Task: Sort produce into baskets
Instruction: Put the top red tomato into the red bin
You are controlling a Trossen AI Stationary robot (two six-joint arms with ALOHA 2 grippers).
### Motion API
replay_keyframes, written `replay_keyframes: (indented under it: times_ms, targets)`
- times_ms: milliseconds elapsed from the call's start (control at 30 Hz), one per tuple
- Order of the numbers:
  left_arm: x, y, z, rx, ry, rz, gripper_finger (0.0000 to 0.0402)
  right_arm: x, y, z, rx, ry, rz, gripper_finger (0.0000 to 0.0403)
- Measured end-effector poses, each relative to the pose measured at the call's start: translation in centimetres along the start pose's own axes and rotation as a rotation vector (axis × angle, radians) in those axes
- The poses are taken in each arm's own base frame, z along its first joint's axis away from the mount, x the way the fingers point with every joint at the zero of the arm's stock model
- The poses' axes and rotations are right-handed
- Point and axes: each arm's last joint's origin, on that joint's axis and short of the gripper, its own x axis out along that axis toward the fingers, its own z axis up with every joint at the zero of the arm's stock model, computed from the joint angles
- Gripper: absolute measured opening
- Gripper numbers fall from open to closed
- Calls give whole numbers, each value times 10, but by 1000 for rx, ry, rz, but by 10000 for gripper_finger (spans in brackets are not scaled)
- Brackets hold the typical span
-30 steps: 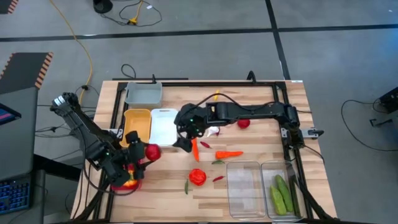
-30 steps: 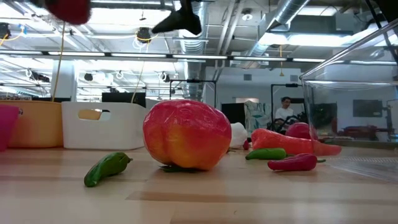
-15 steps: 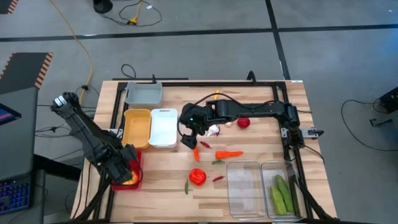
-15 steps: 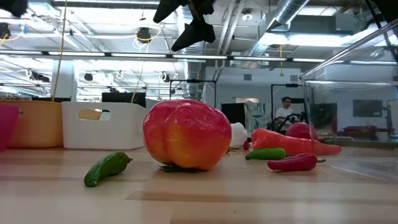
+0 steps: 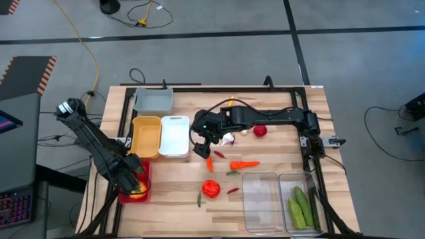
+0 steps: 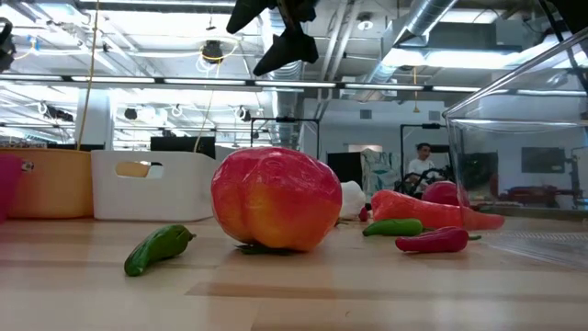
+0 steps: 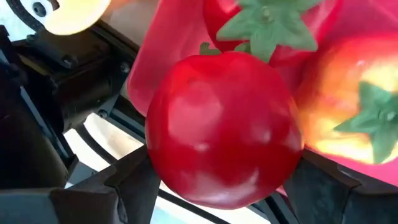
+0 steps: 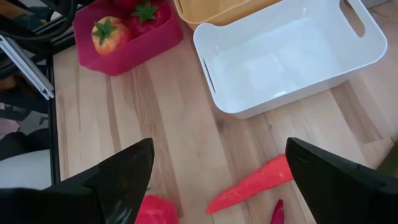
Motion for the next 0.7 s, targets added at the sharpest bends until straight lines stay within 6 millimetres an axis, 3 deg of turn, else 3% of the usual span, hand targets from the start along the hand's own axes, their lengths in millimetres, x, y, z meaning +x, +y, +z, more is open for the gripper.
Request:
replay_keyframes:
  times_ms: [433, 700]
  targets:
    - [1, 0, -1, -14, 21, 0, 291, 0, 0, 0, 1, 0, 0, 388]
    - [1, 0, -1, -13, 39, 1, 330, 0, 0, 0, 1, 1, 1, 388]
